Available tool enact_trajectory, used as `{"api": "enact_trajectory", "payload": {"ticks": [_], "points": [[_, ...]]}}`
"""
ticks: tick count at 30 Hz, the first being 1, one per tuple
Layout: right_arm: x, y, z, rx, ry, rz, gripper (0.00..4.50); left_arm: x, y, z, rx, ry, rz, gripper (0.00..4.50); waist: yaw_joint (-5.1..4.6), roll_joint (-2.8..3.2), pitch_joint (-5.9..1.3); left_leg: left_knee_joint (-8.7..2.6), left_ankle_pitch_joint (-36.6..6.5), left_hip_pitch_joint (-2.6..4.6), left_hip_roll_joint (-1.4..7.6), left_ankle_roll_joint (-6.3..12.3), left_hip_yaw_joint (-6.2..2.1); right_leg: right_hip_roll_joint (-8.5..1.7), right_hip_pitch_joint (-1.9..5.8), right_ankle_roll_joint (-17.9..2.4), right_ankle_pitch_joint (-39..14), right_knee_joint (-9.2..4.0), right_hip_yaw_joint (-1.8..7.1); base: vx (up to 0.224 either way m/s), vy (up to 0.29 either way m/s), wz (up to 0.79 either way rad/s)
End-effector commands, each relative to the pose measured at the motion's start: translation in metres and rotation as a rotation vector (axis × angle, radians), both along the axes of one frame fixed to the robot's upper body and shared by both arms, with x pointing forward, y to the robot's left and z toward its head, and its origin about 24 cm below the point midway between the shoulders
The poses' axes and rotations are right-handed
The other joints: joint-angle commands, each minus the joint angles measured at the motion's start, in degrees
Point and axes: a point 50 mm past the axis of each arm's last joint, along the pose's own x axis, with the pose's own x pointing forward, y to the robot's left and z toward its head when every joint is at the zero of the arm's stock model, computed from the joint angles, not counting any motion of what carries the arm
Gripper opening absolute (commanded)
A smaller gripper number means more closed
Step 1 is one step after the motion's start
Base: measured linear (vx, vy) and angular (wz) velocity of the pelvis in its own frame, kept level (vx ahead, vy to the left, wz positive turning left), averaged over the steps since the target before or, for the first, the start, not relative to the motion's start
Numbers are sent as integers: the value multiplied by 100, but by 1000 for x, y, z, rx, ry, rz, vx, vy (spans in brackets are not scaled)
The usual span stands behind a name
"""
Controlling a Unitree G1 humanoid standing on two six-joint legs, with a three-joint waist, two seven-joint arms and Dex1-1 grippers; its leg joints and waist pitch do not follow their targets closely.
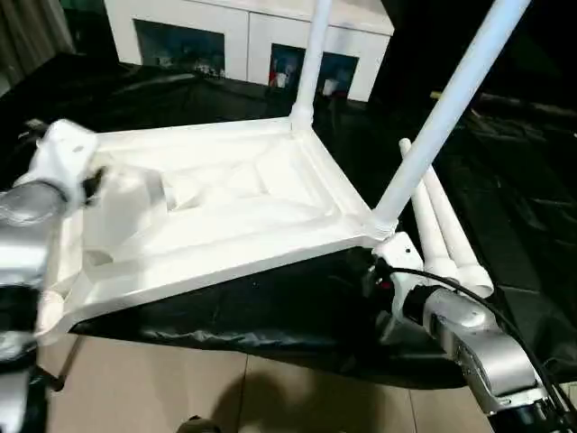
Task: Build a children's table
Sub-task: Rotate table base
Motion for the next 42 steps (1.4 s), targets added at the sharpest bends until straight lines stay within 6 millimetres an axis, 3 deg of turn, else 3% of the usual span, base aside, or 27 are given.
{"api": "enact_trajectory", "payload": {"ticks": [1,7,14,18,22,24,27,28,34,37,42], "points": [[3,-4,-1,-31,6,-17,450,-1,0,7,57,-14,20,263,5,169,-386,-445,-1295,168,149,-200,-83,-247,206,-852,-877,-349,240,0,0,0],[6,-1,-6,-44,10,-44,450,-9,14,-3,104,110,31,263,9,161,-399,-440,-1295,158,128,-254,-94,-238,216,-923,-699,-322,234,0,0,0],[19,7,-8,-35,5,-63,450,-9,5,-23,115,274,-110,263,3,170,-406,-447,-1315,162,124,-301,-101,-250,221,-1025,-562,-302,232,0,0,0],[33,20,-5,-11,-14,-44,450,-11,6,-29,176,388,-154,263,-27,192,-379,-476,-1761,177,124,-387,-117,-279,204,-977,-1148,-359,248,0,0,0],[42,27,-5,-18,-21,-39,450,-15,6,-30,161,443,-190,263,-39,208,-390,-482,-1747,163,130,-448,-135,-277,223,-1002,-1116,-337,247,0,0,0],[45,28,-5,-21,-30,-43,450,-14,7,-27,172,421,-180,263,-46,169,-379,-484,-1826,164,124,-433,-138,-285,223,-1007,-1299,-347,244,0,0,0],[47,28,-4,-14,-34,-42,450,-10,13,-10,188,312,-131,263,-37,185,-379,-476,-1853,187,130,-414,-136,-277,202,-1013,-1290,-354,249,0,0,0],[48,28,-4,-15,-34,-41,450,-9,14,-6,185,287,-120,263,-37,157,-380,-474,-1836,180,129,-396,-136,-274,207,-1022,-1254,-343,245,0,0,0],[47,26,-11,-32,-27,-28,450,-6,26,12,170,165,-23,263,-33,149,-371,-469,-1896,177,121,-380,-142,-274,198,-984,-1423,-363,238,0,0,0],[46,26,-12,-35,-28,-25,450,-7,30,12,209,187,-13,263,-32,159,-373,-472,-1872,176,121,-376,-153,-268,195,-939,-1452,-362,237,0,0,0],[45,26,-12,-33,-29,-21,450,-15,34,-12,257,355,-59,263,-31,181,-376,-484,-1823,176,126,-402,-157,-268,193,-956,-1292,-349,239,0,0,0]]}}
